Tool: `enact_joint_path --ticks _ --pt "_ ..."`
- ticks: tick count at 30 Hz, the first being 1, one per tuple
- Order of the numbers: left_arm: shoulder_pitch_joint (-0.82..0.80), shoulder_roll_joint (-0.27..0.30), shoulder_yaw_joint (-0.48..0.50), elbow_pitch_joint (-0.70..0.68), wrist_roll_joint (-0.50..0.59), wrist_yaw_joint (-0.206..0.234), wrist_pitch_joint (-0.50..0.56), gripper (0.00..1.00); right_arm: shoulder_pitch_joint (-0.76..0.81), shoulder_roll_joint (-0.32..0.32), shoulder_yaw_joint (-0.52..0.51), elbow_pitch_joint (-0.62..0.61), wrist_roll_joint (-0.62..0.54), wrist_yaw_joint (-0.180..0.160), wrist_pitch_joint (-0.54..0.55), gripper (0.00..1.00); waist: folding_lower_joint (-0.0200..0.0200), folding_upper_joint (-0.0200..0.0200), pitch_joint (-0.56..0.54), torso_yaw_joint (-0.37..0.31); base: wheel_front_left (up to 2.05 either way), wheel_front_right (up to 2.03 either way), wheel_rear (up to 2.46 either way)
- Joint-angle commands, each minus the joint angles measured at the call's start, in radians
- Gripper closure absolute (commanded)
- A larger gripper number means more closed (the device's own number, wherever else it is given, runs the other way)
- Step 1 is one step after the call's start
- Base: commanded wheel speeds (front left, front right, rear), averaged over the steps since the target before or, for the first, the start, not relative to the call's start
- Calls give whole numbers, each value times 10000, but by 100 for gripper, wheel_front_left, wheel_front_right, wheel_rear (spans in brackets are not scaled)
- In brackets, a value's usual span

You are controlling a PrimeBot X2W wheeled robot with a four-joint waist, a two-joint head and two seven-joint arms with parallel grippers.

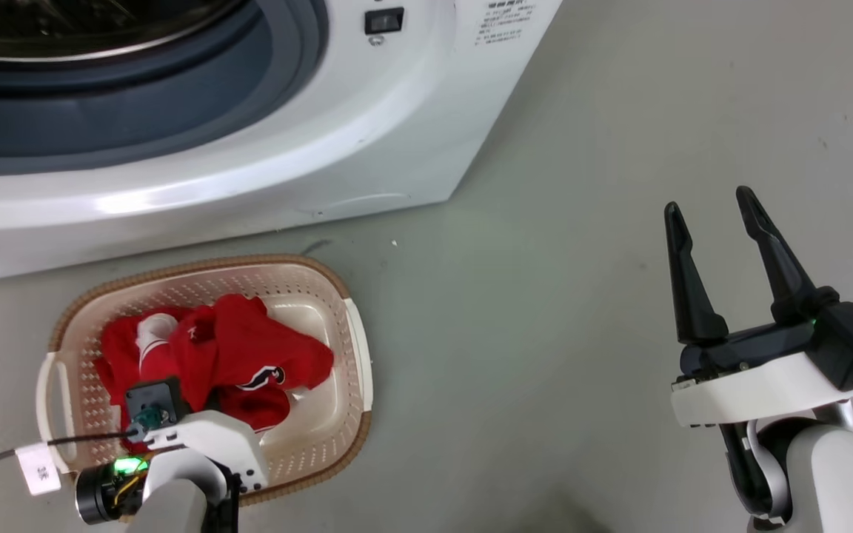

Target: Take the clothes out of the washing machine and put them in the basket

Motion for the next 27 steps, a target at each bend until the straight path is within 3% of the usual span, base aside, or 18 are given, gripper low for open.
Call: enact_joint_path --ticks 1,17,27 --pt "-253 -2 29 185 -13 -52 -53 100 -187 5 28 27 13 -7 -61 0 -1 0 339 -155 0 0 0" --pt "-2388 -149 332 3299 233 -508 -67 100 -851 5 90 298 125 -7 -435 0 -1 0 1708 -472 0 0 0" --pt "-2980 -336 473 4091 226 -567 -61 100 -895 5 -167 503 13 -7 -531 0 -1 0 1806 -493 0 0 0"
